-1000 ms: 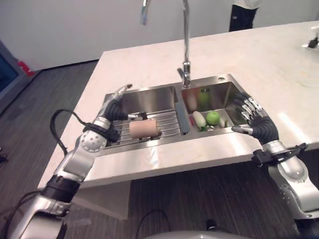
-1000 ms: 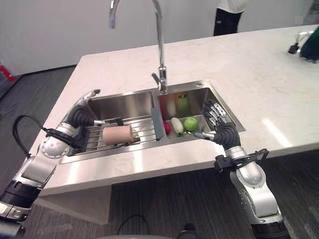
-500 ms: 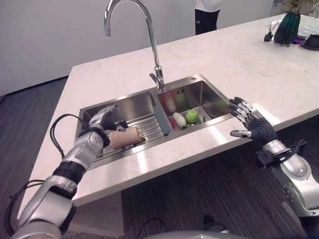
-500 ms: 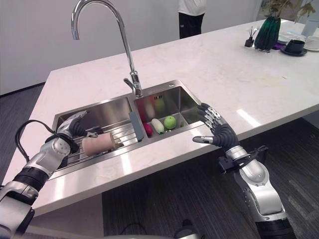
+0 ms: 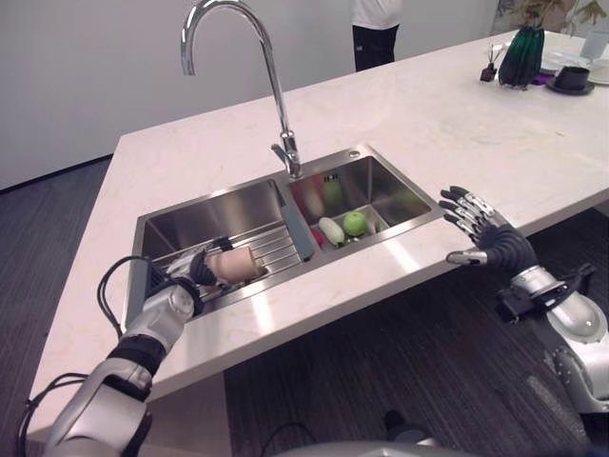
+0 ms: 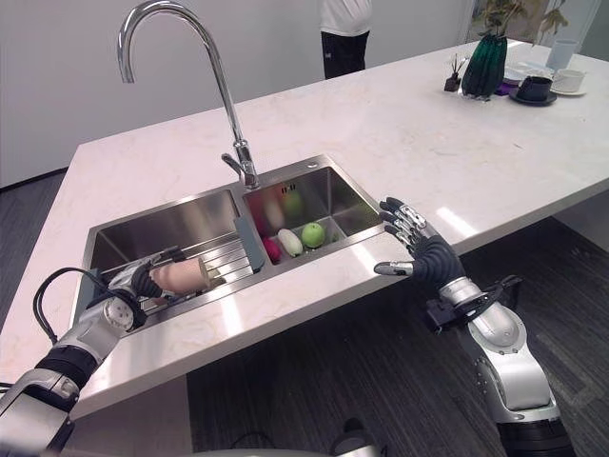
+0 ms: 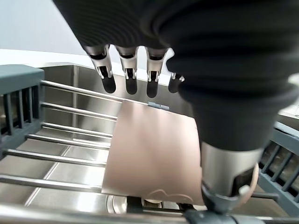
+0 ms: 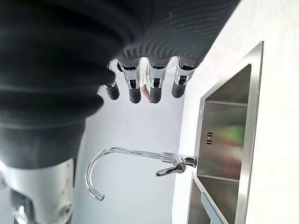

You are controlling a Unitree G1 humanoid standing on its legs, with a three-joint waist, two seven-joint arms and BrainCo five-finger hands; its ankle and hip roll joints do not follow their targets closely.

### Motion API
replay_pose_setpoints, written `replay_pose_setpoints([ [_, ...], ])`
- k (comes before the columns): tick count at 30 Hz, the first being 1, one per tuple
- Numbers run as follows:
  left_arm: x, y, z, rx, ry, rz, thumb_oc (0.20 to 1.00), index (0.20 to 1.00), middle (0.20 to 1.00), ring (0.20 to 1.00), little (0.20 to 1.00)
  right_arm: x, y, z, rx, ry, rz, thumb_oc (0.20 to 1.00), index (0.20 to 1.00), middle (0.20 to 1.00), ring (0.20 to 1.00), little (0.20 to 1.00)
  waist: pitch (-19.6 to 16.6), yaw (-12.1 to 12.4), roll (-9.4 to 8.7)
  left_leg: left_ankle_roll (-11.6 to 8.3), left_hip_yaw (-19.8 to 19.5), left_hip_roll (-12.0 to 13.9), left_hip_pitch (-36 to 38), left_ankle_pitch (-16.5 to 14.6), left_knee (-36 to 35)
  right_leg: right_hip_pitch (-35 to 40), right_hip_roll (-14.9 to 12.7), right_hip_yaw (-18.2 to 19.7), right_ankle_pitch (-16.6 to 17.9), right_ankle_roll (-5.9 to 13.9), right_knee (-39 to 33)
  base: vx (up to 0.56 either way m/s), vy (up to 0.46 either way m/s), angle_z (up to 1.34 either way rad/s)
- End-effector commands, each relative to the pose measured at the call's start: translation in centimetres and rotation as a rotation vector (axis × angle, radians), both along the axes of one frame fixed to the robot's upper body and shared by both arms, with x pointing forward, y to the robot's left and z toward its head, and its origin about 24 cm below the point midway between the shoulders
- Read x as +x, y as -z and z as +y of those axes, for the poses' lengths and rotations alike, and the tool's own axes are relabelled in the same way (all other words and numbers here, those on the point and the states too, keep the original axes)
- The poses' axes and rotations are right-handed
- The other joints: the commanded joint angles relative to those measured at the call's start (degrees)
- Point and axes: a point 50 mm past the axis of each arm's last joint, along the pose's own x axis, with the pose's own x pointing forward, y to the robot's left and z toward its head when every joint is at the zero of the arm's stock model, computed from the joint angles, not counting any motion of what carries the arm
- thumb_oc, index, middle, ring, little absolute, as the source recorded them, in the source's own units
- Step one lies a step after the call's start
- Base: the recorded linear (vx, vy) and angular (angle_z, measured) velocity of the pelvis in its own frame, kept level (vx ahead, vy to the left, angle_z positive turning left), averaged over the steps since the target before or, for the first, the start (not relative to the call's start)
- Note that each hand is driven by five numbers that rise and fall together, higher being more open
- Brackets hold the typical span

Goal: Place the dishes in the dishwasher.

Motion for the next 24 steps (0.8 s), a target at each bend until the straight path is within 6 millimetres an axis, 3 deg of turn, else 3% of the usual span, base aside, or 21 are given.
replay_pose_setpoints([
  [1, 2.4, -4.5, 1.2, 0.104, 0.004, -0.120, 1.000, 1.000, 1.000, 1.000, 1.000, 0.6, -3.1, 0.3, 0.031, -0.027, -0.152, 1.000, 1.000, 1.000, 1.000, 1.000, -0.66, 0.74, -0.40, -0.94, 2.36, 4.41, 0.15, -1.29, 0.70, 2.58, -3.61, -0.84, -4.73, 4.34, 0.47, 0.00, 0.000, 0.00],
  [10, 1.9, -4.0, 2.4, 0.131, -0.041, -0.102, 1.000, 1.000, 1.000, 1.000, 1.000, 0.6, -3.3, 0.3, 0.043, -0.030, -0.154, 1.000, 1.000, 1.000, 1.000, 1.000, -1.17, 1.18, -1.15, -1.05, 2.31, 4.61, 0.08, -1.08, 0.70, 2.86, -3.37, -1.11, -4.93, 4.27, 0.47, 0.00, 0.000, 0.00],
  [24, 1.4, -5.2, 5.1, 0.241, -0.070, -0.092, 1.000, 1.000, 1.000, 1.000, 1.000, 0.5, -2.9, 0.2, 0.032, -0.040, -0.134, 1.000, 1.000, 1.000, 1.000, 1.000, -1.53, 0.55, -1.10, -1.13, 2.93, 4.57, 0.22, -1.07, 0.70, 2.77, -3.35, -0.61, -4.75, 4.46, 0.47, 0.00, -0.001, 0.00],
])
